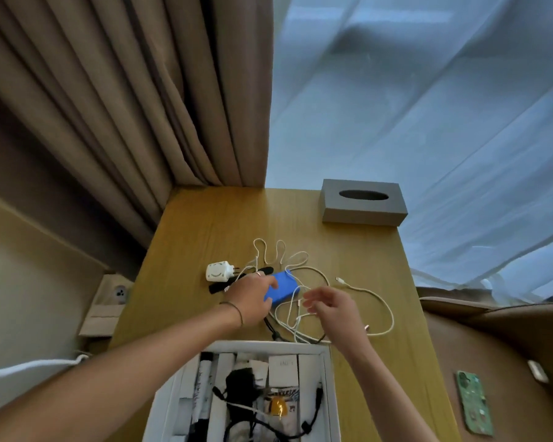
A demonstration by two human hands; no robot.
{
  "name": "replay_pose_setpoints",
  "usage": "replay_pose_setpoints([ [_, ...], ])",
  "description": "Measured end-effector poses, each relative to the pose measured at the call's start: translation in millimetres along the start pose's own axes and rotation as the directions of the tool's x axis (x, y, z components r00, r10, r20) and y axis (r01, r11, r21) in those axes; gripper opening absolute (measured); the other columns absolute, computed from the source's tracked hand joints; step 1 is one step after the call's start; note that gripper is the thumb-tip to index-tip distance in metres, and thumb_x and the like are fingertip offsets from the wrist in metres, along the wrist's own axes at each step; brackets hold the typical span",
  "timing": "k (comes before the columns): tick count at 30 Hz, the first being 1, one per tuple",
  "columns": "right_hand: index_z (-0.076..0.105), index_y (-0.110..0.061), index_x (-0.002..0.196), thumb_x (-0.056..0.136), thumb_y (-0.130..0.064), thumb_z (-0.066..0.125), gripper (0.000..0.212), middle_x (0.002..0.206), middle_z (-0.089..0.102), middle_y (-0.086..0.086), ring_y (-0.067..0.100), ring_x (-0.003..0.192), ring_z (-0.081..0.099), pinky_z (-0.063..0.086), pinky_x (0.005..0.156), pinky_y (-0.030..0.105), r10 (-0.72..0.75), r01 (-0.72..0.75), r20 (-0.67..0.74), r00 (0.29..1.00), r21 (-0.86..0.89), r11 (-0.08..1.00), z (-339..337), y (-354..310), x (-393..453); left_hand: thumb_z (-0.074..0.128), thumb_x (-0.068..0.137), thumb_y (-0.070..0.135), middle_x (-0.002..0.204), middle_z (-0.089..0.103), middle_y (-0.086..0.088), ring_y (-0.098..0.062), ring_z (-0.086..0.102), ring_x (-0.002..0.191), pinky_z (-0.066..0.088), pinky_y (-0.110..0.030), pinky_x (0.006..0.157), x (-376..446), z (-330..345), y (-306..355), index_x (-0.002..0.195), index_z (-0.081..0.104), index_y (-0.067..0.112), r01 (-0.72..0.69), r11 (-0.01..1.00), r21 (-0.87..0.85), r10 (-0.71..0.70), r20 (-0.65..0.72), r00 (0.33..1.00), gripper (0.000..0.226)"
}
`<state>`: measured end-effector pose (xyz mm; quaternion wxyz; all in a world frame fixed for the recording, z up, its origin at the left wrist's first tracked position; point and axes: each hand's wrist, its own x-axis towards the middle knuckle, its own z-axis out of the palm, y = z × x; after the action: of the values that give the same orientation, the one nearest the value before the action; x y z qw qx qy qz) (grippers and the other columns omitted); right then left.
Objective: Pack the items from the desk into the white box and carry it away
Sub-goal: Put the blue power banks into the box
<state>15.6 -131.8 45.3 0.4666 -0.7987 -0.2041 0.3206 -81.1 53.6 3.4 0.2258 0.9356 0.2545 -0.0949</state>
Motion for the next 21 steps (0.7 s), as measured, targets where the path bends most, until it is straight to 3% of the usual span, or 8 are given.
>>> replay_pose_setpoints([
  [4, 0.074, -0.020, 0.095, 0.093, 0.000, 0.057, 0.027, 0.090, 0.077, -0.003, 0.006, 0.086, 0.072, 0.060, 0.087, 0.033, 0.026, -0.027, 0.033, 0.999, 0.041, 0.999, -0.4, 9.3, 6.5, 0.061, 0.090, 0.022, 0.135, 0.054, -0.001, -0.024, 0.056, 0.119, 0.052, -0.040, 0.093, 25.9, 20.3, -5.0, 0.134, 0.052, 0.028, 0.066, 0.995, 0.072, -0.071, 0.066, 0.995, 0.046],
  [7, 0.075, -0.016, 0.096, 0.093, 0.003, 0.055, 0.027, 0.090, 0.077, -0.001, 0.009, 0.086, 0.072, 0.059, 0.086, 0.031, 0.033, -0.035, 0.035, 0.999, 0.063, 0.997, -2.7, 14.2, 10.3, 0.067, 0.086, 0.029, 0.132, 0.050, -0.003, -0.024, 0.050, 0.120, 0.050, -0.036, 0.085, 36.1, 32.8, -4.5, 0.134, 0.048, 0.027, 0.094, 0.987, 0.127, -0.101, 0.053, 0.993, 0.052],
  [10, 0.075, -0.013, 0.096, 0.092, 0.005, 0.054, 0.028, 0.089, 0.077, 0.001, 0.012, 0.085, 0.072, 0.059, 0.084, 0.031, 0.037, -0.040, 0.038, 0.999, 0.086, 0.995, -4.1, 18.0, 10.0, 0.076, 0.076, 0.044, 0.129, 0.050, -0.005, -0.027, 0.047, 0.119, 0.048, -0.037, 0.078, 43.1, 39.7, 1.4, 0.138, 0.041, 0.025, 0.097, 0.964, 0.249, -0.113, 0.048, 0.992, 0.073],
  [13, 0.075, -0.016, 0.096, 0.092, 0.003, 0.054, 0.028, 0.089, 0.077, -0.001, 0.009, 0.083, 0.071, 0.057, 0.079, 0.026, 0.036, -0.041, 0.051, 0.998, 0.090, 0.995, -5.7, 22.0, 8.1, 0.079, 0.075, 0.043, 0.134, 0.052, -0.009, -0.030, 0.047, 0.122, 0.048, -0.041, 0.081, 49.7, 45.1, 6.0, 0.145, 0.035, 0.020, 0.123, 0.931, 0.344, -0.155, 0.067, 0.986, 0.085],
  [17, 0.075, -0.015, 0.095, 0.092, 0.004, 0.054, 0.028, 0.087, 0.077, 0.000, 0.008, 0.081, 0.070, 0.054, 0.074, 0.021, 0.042, -0.048, 0.051, 0.998, 0.122, 0.991, -7.7, 25.8, 3.6, 0.080, 0.071, 0.039, 0.125, 0.055, -0.008, -0.030, 0.053, 0.116, 0.048, -0.040, 0.077, 56.0, 43.2, 7.7, 0.125, 0.048, 0.017, 0.179, 0.935, 0.306, -0.200, 0.039, 0.979, 0.066],
  [21, 0.075, -0.014, 0.093, 0.091, 0.006, 0.054, 0.029, 0.087, 0.077, 0.005, 0.015, 0.082, 0.071, 0.055, 0.073, 0.022, 0.030, -0.039, 0.054, 0.998, 0.161, 0.986, -10.2, 25.3, -1.6, 0.080, 0.062, 0.042, 0.120, 0.051, -0.007, -0.029, 0.059, 0.104, 0.049, -0.037, 0.072, 51.7, 35.4, 9.7, 0.122, 0.048, 0.017, 0.203, 0.963, 0.178, -0.207, 0.006, 0.978, 0.072],
])
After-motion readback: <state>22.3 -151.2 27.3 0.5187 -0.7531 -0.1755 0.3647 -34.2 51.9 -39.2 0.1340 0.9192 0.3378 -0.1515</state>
